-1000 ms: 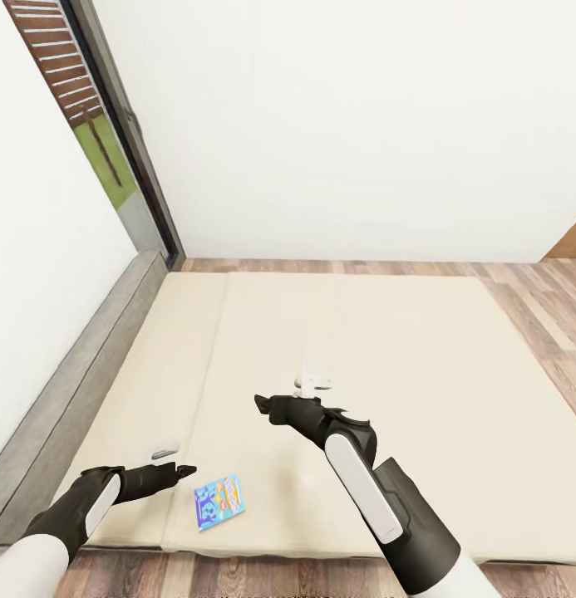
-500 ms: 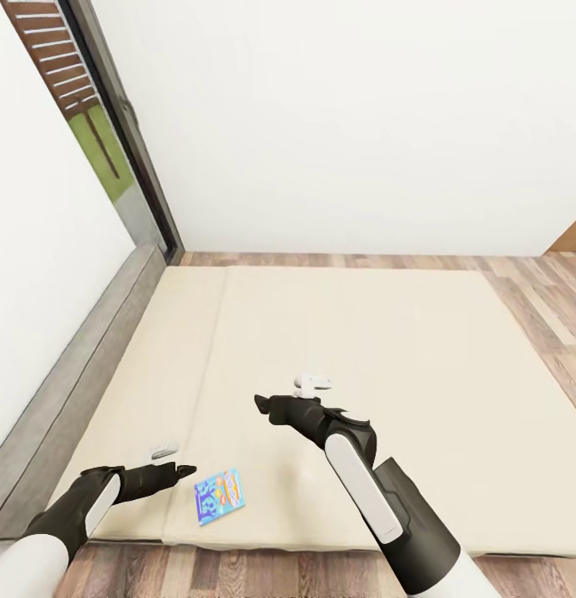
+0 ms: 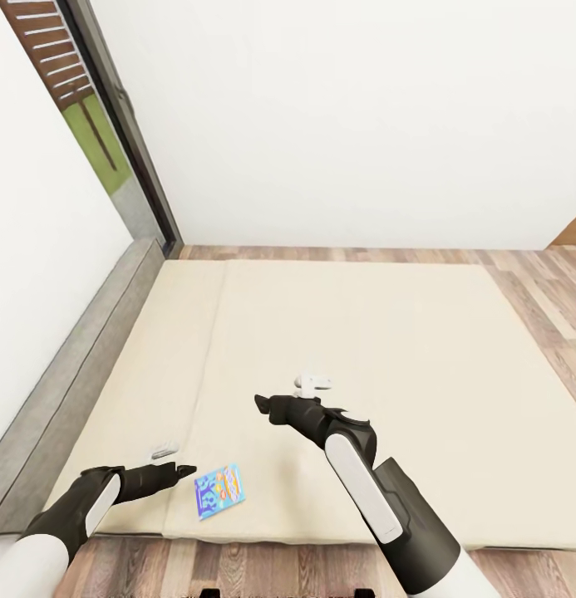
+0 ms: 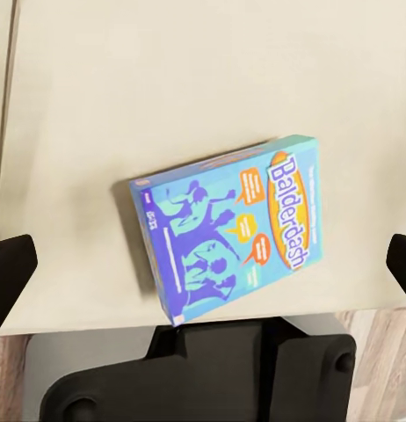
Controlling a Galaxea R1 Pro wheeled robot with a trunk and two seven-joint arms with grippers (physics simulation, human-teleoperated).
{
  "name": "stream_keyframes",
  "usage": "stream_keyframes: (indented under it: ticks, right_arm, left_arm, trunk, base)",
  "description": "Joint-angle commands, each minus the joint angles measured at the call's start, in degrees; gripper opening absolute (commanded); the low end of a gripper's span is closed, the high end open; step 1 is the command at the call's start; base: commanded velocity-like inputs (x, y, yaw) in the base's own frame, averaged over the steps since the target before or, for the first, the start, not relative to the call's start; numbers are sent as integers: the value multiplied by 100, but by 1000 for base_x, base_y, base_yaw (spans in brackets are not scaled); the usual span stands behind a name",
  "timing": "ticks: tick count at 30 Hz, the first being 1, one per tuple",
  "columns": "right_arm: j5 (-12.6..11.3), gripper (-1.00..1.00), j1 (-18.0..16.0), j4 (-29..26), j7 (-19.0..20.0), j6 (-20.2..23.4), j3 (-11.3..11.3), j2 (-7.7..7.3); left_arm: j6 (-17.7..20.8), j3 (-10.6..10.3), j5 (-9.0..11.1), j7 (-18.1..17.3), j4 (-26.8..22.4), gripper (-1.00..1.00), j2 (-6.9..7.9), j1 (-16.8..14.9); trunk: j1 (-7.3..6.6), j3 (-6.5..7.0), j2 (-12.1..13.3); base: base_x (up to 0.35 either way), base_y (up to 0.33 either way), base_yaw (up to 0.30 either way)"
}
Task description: Put all the toys in the child's room - the three board games (two on the bed and one on the table), the two jigsaw puzzles on the table, and the tennis ball on the table - inside the toy box on the table in the child's room.
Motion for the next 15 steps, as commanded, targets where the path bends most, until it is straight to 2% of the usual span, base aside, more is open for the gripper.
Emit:
stream_keyframes:
  ticks: [1, 15]
  right_arm:
    - [-59, 100, -5, -8, -61, 6, 4, 0]
    - [-61, 100, -5, -9, -61, -12, 9, -1]
  left_arm:
    - [44, 12, 29, -9, -4, 100, 0, -2]
    - [44, 12, 34, -10, -4, 100, 2, -2]
  trunk:
    - [3, -18, -10]
    - [3, -151, -10]
  base:
    - [0, 0, 0]
    - [0, 0, -9]
